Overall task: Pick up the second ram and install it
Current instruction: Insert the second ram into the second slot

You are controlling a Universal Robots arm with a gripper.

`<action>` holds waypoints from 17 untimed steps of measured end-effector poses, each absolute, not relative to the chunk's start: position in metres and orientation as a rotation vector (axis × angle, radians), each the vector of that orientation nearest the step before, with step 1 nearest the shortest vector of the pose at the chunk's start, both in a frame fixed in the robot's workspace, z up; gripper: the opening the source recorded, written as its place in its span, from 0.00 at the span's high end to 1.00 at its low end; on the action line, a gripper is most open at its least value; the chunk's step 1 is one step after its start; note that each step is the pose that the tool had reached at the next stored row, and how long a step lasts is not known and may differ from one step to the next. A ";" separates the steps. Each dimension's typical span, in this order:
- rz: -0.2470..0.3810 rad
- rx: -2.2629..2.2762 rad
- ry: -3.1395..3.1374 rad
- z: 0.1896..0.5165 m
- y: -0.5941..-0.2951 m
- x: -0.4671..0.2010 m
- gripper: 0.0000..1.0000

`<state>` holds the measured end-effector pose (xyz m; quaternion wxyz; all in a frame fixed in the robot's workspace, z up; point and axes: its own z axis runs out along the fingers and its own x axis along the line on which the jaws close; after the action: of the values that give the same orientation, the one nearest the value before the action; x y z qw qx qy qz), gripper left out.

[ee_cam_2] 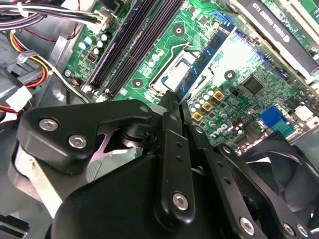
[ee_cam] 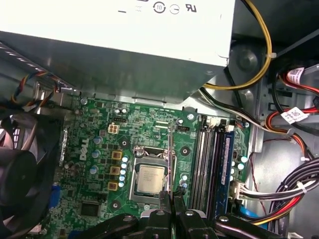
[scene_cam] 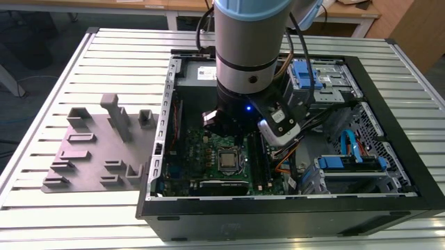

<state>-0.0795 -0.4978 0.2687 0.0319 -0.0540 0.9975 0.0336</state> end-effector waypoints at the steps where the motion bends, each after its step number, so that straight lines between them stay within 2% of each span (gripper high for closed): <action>1: 0.103 -0.160 3.072 0.269 -0.498 -0.080 0.89; 17: 0.104 -0.094 3.124 0.268 -0.498 -0.079 0.89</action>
<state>-0.0792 -0.4978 0.2676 0.0074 -0.0301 0.9990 0.0334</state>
